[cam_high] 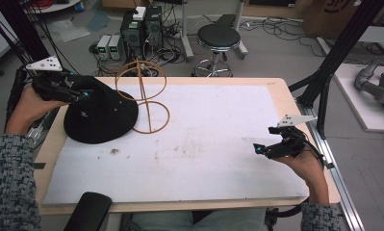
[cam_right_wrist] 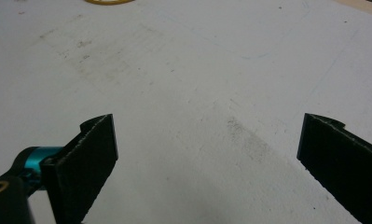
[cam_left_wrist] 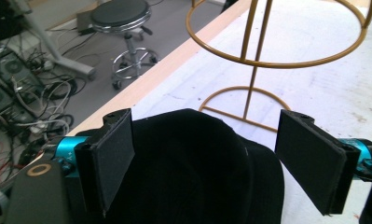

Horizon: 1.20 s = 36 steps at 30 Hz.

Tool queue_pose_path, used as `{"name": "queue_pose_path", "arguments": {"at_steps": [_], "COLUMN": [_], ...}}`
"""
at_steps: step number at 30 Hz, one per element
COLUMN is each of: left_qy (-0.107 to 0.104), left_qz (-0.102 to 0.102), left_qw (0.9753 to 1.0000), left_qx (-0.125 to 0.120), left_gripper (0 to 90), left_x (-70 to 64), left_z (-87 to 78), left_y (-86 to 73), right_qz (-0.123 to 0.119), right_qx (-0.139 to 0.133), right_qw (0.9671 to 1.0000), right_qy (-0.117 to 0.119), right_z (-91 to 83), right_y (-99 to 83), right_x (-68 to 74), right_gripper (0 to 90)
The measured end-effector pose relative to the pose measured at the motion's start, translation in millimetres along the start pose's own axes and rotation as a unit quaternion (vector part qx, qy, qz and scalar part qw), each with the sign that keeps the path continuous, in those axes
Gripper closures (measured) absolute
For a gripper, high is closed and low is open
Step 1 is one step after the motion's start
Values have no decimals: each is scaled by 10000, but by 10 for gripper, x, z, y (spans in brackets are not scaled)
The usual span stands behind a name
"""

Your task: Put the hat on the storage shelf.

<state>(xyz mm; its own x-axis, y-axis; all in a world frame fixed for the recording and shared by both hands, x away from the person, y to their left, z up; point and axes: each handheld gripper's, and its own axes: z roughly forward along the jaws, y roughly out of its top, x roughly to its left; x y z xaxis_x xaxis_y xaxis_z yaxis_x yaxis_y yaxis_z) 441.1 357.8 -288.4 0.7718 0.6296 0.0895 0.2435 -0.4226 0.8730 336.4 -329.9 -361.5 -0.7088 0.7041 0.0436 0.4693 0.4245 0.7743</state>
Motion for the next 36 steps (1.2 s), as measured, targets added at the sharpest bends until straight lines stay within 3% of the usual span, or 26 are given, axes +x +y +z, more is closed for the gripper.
{"name": "queue_pose_path", "arguments": {"at_steps": [10, 19, 24, 32, 36], "left_qy": [-130, -195, -99, 97, 102], "left_qz": [103, 127, 68, -116, -148], "left_qw": [9998, 9995, 9998, 9995, 9995], "left_qx": [-72, -215, -159, -275, -269], "left_gripper": [201, 206, 207, 205, 213], "left_x": [125, 203, 301, 464, 516], "left_z": [49, 152, 226, 252, 268], "left_y": [108, 72, 22, -34, -53], "right_qz": [-43, -6, 15, 38, 52], "right_qx": [72, 64, 105, 136, 155], "right_qw": [10000, 10000, 9999, 9999, 9999], "right_qy": [3, 4, 17, 38, 54], "right_z": [5, -32, -28, -35, -39], "right_y": [-30, -66, -92, -123, -132], "right_x": [45, 69, 75, 78, 90], "right_gripper": [46, 46, 47, 47, 47]}}
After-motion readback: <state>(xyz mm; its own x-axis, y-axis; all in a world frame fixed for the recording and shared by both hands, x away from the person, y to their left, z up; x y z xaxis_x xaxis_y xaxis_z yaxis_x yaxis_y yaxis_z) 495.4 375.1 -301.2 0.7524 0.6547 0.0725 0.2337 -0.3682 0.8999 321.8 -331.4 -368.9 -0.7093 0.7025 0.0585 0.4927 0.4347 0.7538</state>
